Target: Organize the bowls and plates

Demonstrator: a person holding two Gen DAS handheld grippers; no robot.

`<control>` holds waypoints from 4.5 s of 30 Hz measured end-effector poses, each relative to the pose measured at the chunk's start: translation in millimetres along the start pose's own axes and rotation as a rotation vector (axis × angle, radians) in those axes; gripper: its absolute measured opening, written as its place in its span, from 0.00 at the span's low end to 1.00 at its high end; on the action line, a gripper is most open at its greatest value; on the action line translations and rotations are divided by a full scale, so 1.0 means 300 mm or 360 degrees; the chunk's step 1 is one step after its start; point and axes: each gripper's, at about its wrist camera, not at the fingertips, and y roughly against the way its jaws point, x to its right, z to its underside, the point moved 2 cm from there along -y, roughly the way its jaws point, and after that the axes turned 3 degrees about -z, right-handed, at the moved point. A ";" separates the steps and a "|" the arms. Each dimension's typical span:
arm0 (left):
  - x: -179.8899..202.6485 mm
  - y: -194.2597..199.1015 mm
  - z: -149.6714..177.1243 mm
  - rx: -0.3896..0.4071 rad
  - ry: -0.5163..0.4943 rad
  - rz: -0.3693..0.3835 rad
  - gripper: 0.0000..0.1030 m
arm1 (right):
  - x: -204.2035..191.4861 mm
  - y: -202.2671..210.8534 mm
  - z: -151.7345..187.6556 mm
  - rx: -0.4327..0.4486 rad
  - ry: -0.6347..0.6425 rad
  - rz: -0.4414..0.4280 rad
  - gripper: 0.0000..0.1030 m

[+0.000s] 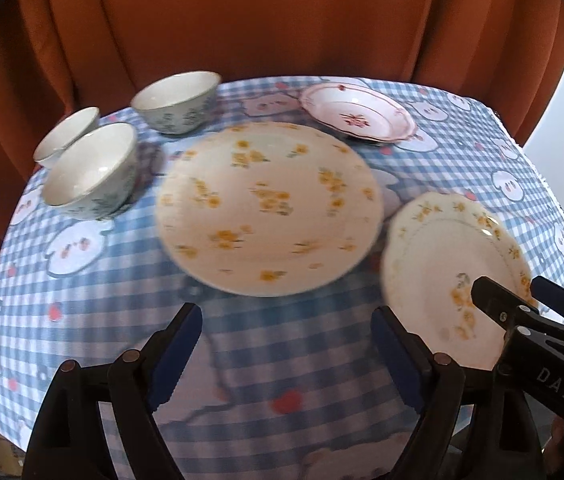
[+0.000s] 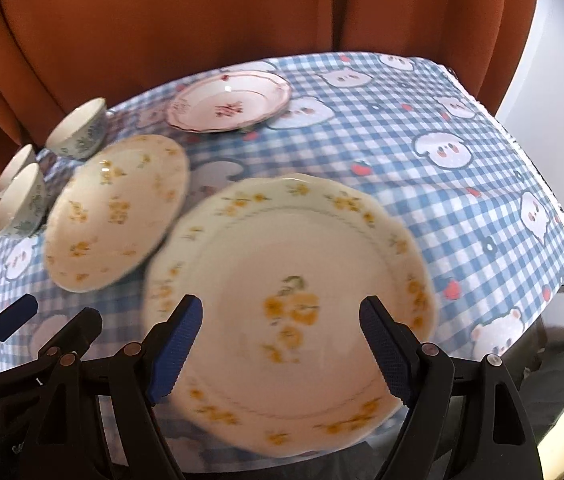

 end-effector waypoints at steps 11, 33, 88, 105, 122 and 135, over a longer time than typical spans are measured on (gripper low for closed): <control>-0.202 -0.002 -0.017 0.0009 -0.0037 -0.0029 0.85 | -0.231 0.038 0.009 0.0106 -0.0039 -0.0048 0.81; -0.244 -0.207 -0.281 -0.0059 0.0182 -0.0128 0.85 | -0.358 -0.162 -0.296 0.0113 0.0046 -0.0128 0.81; -0.381 -0.243 0.003 -0.0299 0.0222 -0.0281 0.69 | -0.509 -0.308 -0.050 -0.0344 0.0239 -0.0162 0.60; -0.411 -0.135 0.021 -0.0244 0.0164 -0.0225 0.68 | -0.553 -0.212 -0.035 -0.0283 0.0309 -0.0118 0.61; -0.329 0.029 0.035 -0.0118 0.0036 -0.0147 0.68 | -0.495 0.001 0.018 -0.0116 0.0148 -0.0081 0.60; -0.094 0.093 -0.007 -0.0088 0.0162 -0.0209 0.68 | -0.271 0.053 -0.043 -0.0076 0.0250 -0.0173 0.60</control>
